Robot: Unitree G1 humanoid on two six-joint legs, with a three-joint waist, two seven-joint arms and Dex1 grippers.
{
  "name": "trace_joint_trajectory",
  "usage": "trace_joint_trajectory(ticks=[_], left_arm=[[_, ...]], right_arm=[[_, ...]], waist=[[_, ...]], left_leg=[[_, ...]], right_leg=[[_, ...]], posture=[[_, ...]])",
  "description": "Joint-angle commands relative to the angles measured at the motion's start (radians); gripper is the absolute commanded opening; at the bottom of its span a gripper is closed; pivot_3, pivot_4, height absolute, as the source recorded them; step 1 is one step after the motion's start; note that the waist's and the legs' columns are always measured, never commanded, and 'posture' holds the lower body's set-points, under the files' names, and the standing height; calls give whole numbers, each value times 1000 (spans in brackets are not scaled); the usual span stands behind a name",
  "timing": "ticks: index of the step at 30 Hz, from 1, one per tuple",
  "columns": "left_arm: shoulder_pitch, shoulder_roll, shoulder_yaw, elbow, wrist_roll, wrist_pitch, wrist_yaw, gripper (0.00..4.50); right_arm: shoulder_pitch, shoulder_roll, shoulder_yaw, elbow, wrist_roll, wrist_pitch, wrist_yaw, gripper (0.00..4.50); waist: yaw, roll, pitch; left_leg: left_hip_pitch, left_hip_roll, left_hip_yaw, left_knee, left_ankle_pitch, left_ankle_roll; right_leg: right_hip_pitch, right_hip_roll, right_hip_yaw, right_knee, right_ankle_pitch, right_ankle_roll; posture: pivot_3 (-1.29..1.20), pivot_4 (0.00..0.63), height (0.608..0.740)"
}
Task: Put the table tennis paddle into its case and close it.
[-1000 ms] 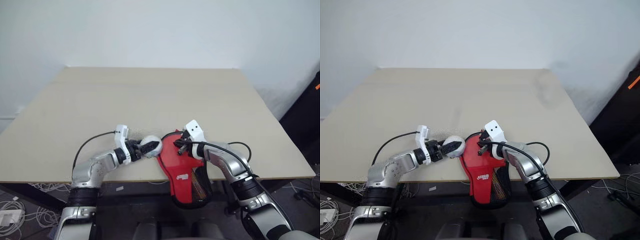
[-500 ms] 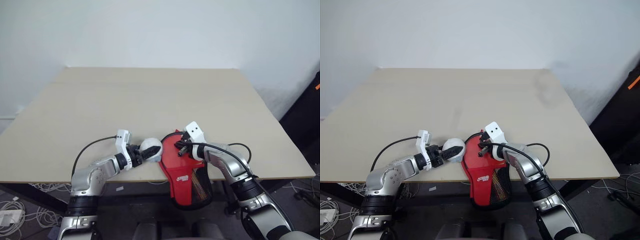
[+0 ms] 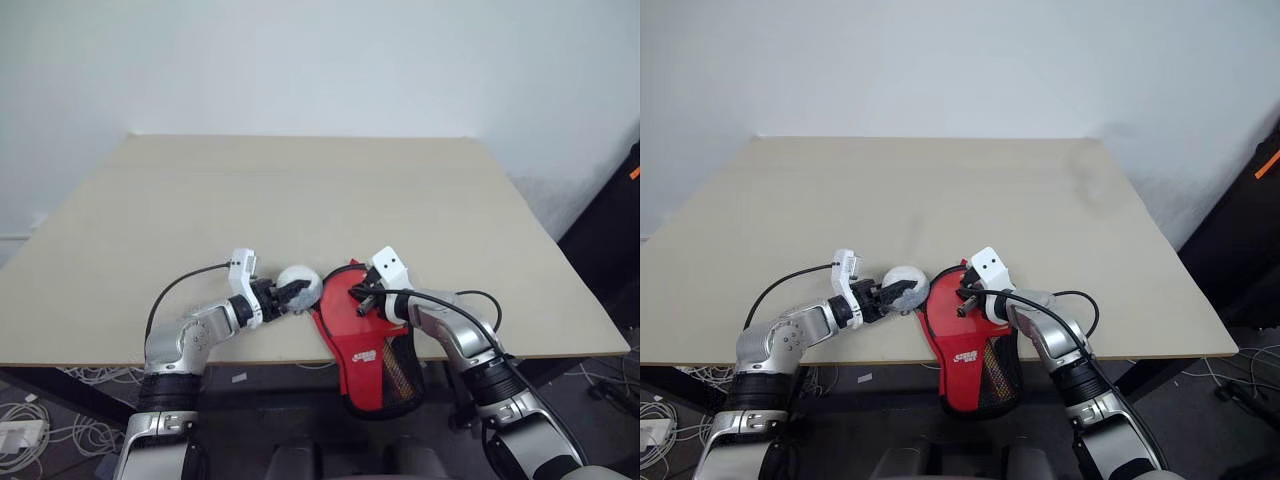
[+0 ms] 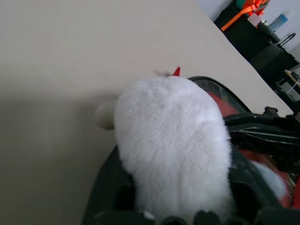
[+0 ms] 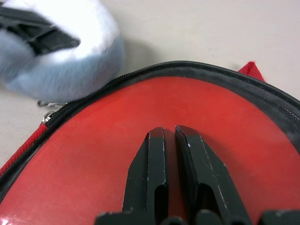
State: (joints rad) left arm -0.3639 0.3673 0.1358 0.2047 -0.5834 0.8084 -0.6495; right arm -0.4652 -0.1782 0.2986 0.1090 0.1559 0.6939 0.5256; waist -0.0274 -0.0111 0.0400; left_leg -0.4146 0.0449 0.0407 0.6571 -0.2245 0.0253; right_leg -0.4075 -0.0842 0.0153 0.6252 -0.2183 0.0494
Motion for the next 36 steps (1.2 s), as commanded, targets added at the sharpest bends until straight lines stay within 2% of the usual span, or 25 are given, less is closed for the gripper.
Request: trace_joint_trajectory(ticks=[1,16,29,36], left_arm=[[-59,20,23,20,18,-39,1,880],[-195,13,6,207,105,-133,-8,880],[-323,-18,14,358,149,-214,-12,880],[-444,-56,12,512,187,-304,-9,880]], right_arm=[[0,0,6,10,-12,1,5,387],[6,-4,31,16,-29,-14,35,387],[26,29,13,97,-27,-127,50,387],[31,45,12,150,-31,-186,59,387]], waist=[[0,0,0],[-7,0,0],[-18,0,0],[-18,-1,0]], left_leg=[[0,0,0,0,0,0],[0,0,0,0,0,0],[1,0,0,0,0,0],[1,0,-1,1,1,0]], right_leg=[[0,0,0,0,0,0],[0,0,0,0,0,0],[0,1,0,1,0,0],[1,1,0,1,-2,3]], posture=[[0,0,740],[0,0,740],[0,0,740],[0,0,740]])
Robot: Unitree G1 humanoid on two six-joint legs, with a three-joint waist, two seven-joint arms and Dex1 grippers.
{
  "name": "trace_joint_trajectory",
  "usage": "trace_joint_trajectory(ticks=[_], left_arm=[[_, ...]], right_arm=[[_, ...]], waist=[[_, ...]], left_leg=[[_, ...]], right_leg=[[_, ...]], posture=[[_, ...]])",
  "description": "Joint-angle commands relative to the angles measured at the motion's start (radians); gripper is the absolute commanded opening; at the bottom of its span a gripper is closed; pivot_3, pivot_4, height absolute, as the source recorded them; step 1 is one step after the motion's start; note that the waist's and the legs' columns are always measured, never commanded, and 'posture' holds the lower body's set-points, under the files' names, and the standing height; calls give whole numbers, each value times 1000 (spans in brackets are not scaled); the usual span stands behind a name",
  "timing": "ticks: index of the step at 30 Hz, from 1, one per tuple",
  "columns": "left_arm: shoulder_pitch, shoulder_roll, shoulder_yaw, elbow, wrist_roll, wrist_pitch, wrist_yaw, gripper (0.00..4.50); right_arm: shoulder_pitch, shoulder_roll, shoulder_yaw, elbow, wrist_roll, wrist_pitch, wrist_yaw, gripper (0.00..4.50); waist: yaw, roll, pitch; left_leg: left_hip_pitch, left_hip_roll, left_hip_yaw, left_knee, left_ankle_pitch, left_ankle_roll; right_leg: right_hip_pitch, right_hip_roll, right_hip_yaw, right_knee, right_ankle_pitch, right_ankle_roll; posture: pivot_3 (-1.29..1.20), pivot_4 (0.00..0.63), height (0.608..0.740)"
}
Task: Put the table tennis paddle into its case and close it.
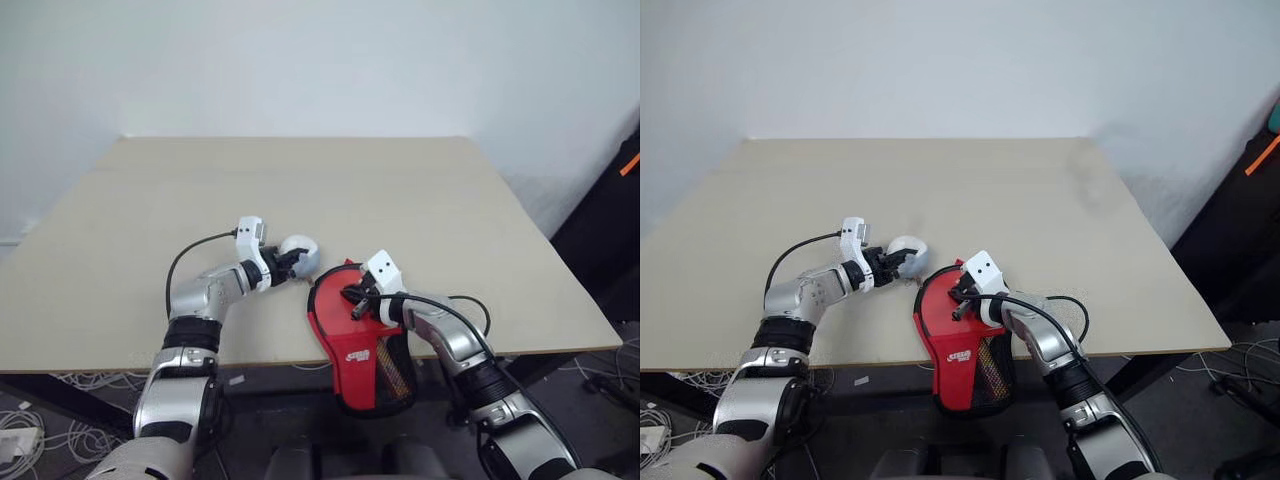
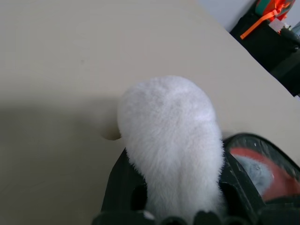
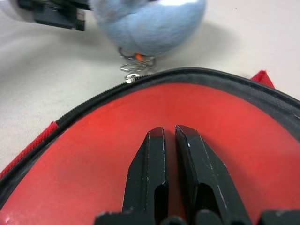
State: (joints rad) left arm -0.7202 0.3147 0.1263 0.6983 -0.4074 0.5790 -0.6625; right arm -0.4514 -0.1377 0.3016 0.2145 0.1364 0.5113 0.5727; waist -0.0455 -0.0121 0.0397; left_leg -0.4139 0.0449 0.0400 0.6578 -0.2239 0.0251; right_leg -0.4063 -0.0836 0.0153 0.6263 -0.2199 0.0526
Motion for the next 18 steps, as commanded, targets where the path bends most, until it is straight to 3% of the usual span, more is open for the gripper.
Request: trace_joint_trajectory(ticks=[1,18], left_arm=[[-105,-11,21,42,17,-89,3,880],[-358,-129,13,412,129,-302,-22,880]], right_arm=[[17,6,9,49,-12,-8,13,387],[24,13,17,64,-30,-35,28,387]], waist=[[0,0,0],[0,0,0]], left_leg=[[0,0,0,0,0,0],[0,0,-1,1,0,0]], right_leg=[[0,0,0,0,0,0],[1,0,0,0,-1,2]], posture=[[0,0,740],[0,0,740]])
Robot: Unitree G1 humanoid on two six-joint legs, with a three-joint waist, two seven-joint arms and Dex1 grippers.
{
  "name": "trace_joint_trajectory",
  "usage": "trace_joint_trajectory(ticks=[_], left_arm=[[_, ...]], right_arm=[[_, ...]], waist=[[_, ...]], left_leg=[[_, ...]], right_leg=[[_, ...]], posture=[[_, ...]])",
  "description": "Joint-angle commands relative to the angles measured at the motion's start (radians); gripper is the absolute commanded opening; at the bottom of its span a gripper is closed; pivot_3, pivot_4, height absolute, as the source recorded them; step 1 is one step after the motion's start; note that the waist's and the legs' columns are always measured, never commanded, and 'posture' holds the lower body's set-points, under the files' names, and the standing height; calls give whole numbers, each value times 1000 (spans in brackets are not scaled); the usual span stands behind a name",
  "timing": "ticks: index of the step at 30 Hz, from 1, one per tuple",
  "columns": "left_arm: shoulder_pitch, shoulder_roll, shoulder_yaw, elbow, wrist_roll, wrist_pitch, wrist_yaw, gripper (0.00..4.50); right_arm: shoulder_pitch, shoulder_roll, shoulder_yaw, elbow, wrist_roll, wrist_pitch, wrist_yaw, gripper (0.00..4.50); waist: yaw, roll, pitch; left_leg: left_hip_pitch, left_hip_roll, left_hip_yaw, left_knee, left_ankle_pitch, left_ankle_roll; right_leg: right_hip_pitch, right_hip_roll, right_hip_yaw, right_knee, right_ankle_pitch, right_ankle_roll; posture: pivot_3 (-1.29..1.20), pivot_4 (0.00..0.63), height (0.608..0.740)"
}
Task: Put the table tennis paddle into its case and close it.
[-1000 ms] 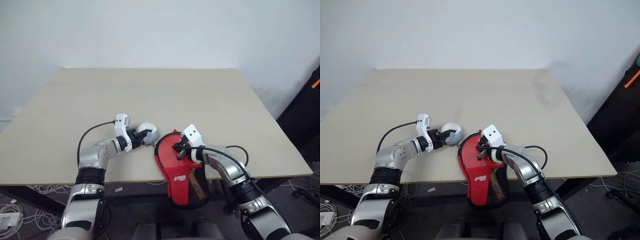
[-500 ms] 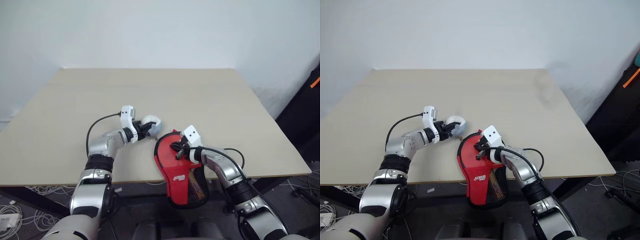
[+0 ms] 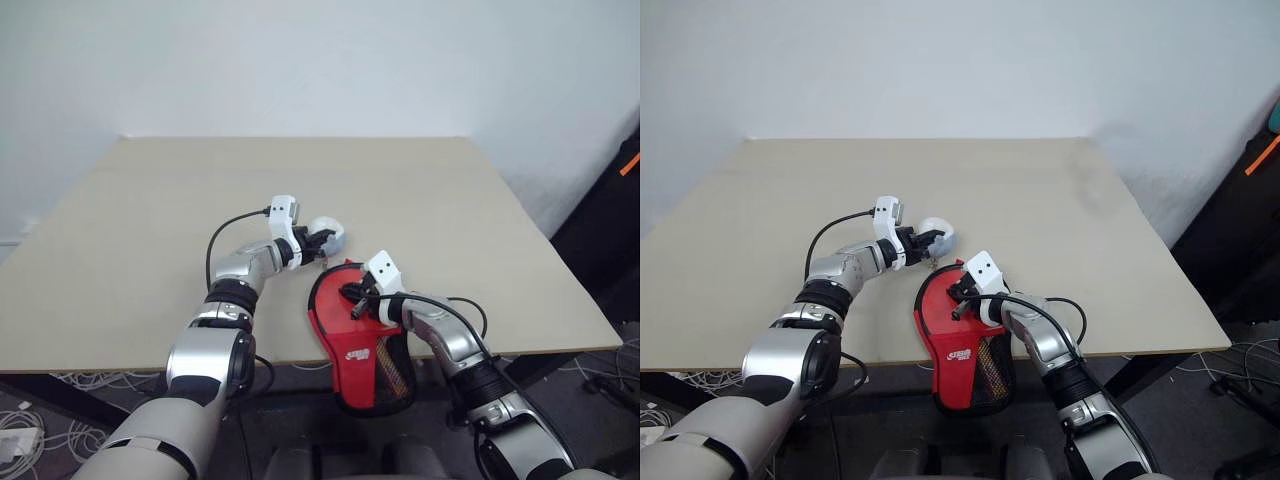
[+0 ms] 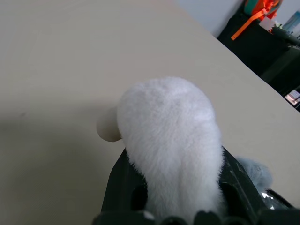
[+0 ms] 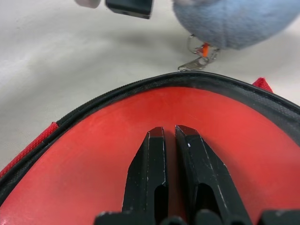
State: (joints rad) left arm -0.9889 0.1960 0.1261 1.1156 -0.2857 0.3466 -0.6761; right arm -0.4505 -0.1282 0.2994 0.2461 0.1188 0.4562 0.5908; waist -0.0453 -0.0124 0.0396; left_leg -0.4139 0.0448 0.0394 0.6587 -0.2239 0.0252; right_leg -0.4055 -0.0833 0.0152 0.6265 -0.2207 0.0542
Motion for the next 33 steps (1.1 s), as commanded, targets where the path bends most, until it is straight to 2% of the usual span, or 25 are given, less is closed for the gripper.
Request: trace_joint_trajectory(ticks=[1,6,11,15,18,24,30,33], left_arm=[[-104,-19,17,14,12,-81,-2,880],[-147,-56,27,70,32,-126,21,880],[-132,-90,-2,67,63,-133,-25,880],[-104,-100,-31,44,84,-106,-121,880],[-61,-96,-86,-4,105,-65,-253,880],[53,-52,-196,-145,138,16,-469,880],[92,-18,-221,-196,148,20,-494,880],[79,-15,-195,-188,137,26,-472,1789]], right_arm=[[24,3,20,31,-14,20,11,387],[30,0,23,23,-18,24,13,387],[33,-2,22,15,-20,28,10,387],[33,-5,21,12,-22,29,8,387],[34,-8,21,8,-22,33,9,387],[35,-18,25,-13,-22,45,18,387],[35,-32,30,-37,-21,57,29,387],[33,-39,28,-41,-21,59,32,387]], waist=[[0,0,0],[1,0,0],[1,0,0],[1,0,0],[1,0,0],[1,0,0],[1,0,0],[1,0,0]], left_leg=[[0,0,0,0,0,0],[0,0,0,0,0,0],[0,0,-1,1,0,0],[0,0,0,0,0,0],[0,0,0,0,0,0],[0,0,-1,0,0,0],[0,0,-1,0,0,0],[0,0,-1,0,0,1]], right_leg=[[0,0,0,0,0,0],[0,0,0,0,0,0],[1,0,0,0,0,0],[0,0,0,0,0,0],[0,0,0,0,0,0],[0,0,0,0,0,0],[1,0,0,0,0,0],[0,0,0,0,0,0]], posture=[[0,0,740],[0,0,740],[0,0,740],[0,0,740],[0,0,740],[0,0,740],[0,0,740],[0,0,740]])
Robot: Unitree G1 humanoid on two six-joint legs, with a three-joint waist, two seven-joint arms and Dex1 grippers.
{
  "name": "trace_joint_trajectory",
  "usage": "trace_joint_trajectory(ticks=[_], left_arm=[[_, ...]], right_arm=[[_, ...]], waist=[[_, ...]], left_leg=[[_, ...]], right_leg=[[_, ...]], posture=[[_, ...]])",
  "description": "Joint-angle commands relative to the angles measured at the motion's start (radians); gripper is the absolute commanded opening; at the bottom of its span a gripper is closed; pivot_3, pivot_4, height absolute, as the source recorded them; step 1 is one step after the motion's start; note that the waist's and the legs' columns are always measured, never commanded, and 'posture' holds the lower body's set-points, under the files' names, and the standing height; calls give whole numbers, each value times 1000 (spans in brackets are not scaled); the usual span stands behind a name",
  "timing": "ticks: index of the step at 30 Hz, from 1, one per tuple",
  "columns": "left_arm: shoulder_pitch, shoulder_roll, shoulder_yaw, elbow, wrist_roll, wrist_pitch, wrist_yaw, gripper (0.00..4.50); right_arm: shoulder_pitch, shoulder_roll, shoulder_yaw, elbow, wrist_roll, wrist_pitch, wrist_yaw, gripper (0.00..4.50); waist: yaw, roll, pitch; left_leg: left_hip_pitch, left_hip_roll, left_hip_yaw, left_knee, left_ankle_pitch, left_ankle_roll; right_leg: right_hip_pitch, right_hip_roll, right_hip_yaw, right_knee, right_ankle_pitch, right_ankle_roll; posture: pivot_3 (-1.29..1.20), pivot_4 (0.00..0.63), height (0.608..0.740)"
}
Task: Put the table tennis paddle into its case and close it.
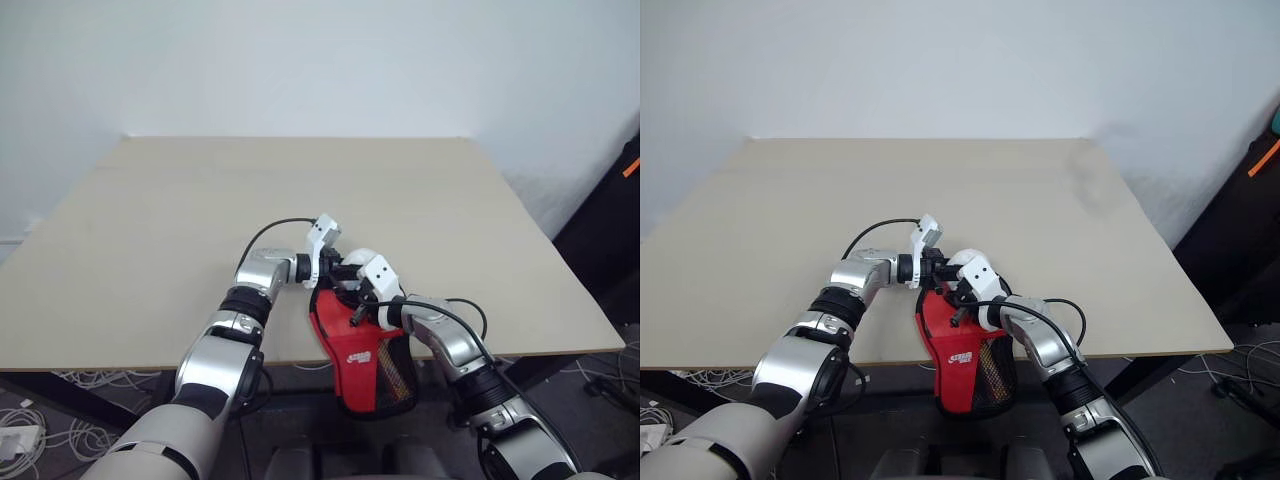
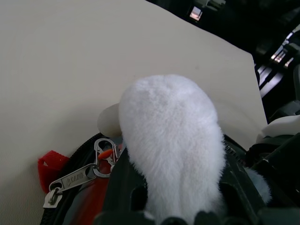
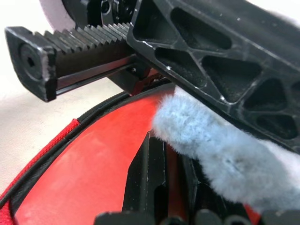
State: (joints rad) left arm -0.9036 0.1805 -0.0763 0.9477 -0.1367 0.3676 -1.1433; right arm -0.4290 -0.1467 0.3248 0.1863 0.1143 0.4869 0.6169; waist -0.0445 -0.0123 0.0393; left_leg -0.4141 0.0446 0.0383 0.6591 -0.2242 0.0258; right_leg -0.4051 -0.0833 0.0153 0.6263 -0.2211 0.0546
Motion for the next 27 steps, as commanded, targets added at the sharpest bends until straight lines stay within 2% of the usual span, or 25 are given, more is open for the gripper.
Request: trace_joint_trajectory(ticks=[1,6,8,12,17,21,24,27], left_arm=[[-8,1,10,-22,-12,4,-1,2166],[-21,9,23,-29,-18,21,-4,3948],[-23,13,25,-33,-18,25,-6,4448],[-22,19,27,-45,-21,35,-11,4448],[-6,19,26,-62,-24,45,-12,4448],[3,18,23,-78,-27,55,-20,4448],[13,29,22,-129,-36,76,-39,4500],[36,59,21,-213,-54,107,-64,4500]], right_arm=[[10,-22,1,19,-17,29,5,387],[4,-33,-1,-4,-14,45,11,387],[8,-50,2,-37,-14,61,22,387],[26,-118,15,-152,-7,106,62,387],[61,-284,-15,-415,65,219,177,387],[69,-388,-41,-519,96,262,224,387],[57,-442,-84,-540,127,287,248,965],[44,-477,-111,-534,146,294,263,2009]], waist=[[0,0,0],[1,0,0],[1,0,0],[1,0,0],[1,0,1],[0,0,1],[1,0,1],[0,0,1]], left_leg=[[0,0,0,0,0,0],[0,0,0,0,0,0],[0,0,0,0,0,0],[0,0,0,0,0,0],[-4,0,0,2,0,1],[-4,0,0,2,0,1],[-4,0,0,2,0,1],[-4,0,0,2,0,1]], right_leg=[[0,0,0,0,0,0],[0,0,0,0,0,0],[0,0,0,0,0,0],[0,0,0,0,0,0],[-3,0,0,0,0,0],[-3,0,0,0,0,0],[-3,0,0,0,0,0],[-3,0,0,0,0,0]], posture=[[0,0,740],[0,0,740],[0,0,740],[0,0,740],[0,0,740],[0,0,740],[0,0,740],[0,0,740]])
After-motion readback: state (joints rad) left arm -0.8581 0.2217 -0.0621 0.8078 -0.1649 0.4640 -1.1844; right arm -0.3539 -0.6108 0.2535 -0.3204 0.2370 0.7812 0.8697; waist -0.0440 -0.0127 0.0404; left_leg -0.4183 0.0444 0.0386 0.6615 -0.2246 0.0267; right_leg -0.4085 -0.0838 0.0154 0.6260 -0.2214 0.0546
